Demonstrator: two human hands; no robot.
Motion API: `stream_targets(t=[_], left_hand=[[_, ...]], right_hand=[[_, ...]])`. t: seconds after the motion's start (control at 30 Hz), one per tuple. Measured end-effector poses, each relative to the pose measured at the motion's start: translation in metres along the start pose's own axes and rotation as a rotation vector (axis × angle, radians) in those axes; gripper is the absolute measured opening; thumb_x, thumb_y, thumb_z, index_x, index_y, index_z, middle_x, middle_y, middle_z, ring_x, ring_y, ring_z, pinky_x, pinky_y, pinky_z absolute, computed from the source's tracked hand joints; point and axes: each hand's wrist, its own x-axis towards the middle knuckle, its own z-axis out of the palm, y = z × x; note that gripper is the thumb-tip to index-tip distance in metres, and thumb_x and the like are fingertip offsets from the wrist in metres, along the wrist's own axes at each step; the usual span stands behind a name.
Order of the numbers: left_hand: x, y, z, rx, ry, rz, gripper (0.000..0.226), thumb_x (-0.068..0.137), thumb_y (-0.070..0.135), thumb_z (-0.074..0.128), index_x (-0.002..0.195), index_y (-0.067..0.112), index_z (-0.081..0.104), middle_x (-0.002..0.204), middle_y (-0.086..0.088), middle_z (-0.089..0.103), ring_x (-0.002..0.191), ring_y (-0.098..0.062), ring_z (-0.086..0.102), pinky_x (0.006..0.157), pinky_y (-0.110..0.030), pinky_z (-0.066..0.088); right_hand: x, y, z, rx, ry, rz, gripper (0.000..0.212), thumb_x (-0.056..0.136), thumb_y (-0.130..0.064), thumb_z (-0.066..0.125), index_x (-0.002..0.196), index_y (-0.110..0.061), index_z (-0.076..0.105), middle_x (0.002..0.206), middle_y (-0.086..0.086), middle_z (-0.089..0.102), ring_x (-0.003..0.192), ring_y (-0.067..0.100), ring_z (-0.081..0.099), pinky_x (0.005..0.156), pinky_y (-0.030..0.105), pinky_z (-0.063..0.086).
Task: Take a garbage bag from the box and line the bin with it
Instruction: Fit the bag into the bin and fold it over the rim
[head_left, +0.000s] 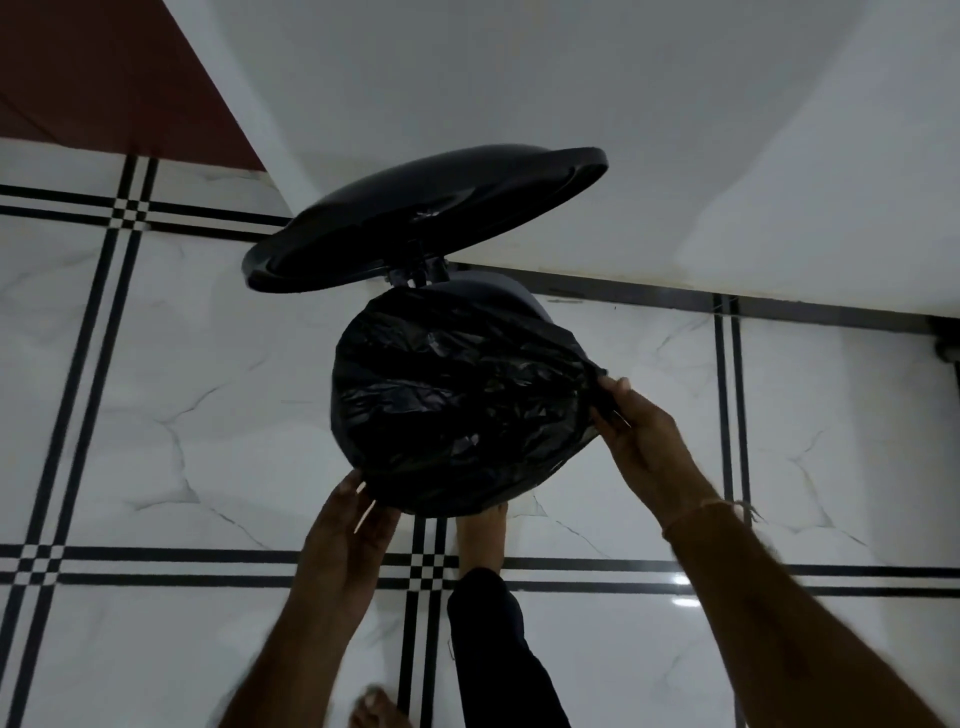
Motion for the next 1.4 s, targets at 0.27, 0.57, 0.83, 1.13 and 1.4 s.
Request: stream_targets(t=[0.27,0.57,0.83,1.13,1.4], left_hand=[[0.012,0.038,0.032,0.515,0.308,0.159,0.044,0.099,0.055,0.054,0.104,0.013,0.067,0.098,-0.004,0.064,0.101,-0.023,0.060,0.086,-0.041,0.053],[0.046,0.082,0.081,0.601,0.126,0.503,0.020,0.101,0.040,0.060,0.096,0.025,0.072,0.097,0.001,0.073,0.097,-0.019,0.069,0.075,-0.027,0.053],[0.074,0.089,0.086,0.532,0.166,0.499,0.026,0.096,0.038,0.068,0.090,0.013,0.073,0.087,-0.006,0.073,0.089,-0.027,0.070,0.086,-0.044,0.060],[0.093,0.108,0.084,0.395,0.022,0.235,0.026,0.096,0.036,0.068,0.104,0.012,0.074,0.099,0.002,0.073,0.093,-0.016,0.067,0.075,-0.028,0.052],[0.092,0.114,0.093,0.383,0.033,0.125,0.024,0.096,0.039,0.068,0.103,0.017,0.076,0.109,-0.006,0.075,0.100,-0.022,0.070,0.076,-0.031,0.052]], right_hand=[[0.006,-0.018,0.042,-0.499,-0.039,-0.110,0.036,0.103,-0.042,0.055,0.113,-0.017,0.078,0.109,-0.001,0.080,0.096,-0.001,0.074,0.080,0.021,0.058],[0.043,-0.021,0.068,-0.950,0.087,-0.388,0.062,0.088,-0.049,0.075,0.143,-0.026,0.058,0.142,0.001,0.062,0.130,0.022,0.056,0.111,0.044,0.047],[0.064,-0.029,0.094,-0.871,0.151,-0.362,0.038,0.080,-0.061,0.074,0.099,-0.029,0.077,0.099,-0.012,0.078,0.098,0.015,0.072,0.094,0.043,0.059],[0.105,-0.042,0.098,-0.681,0.022,0.030,0.059,0.092,-0.032,0.076,0.106,0.024,0.064,0.091,0.025,0.066,0.081,0.031,0.060,0.081,0.048,0.058],[0.081,-0.040,0.073,-0.639,0.054,0.145,0.029,0.101,-0.032,0.063,0.100,-0.004,0.071,0.095,0.008,0.073,0.083,0.019,0.067,0.064,0.025,0.052]])
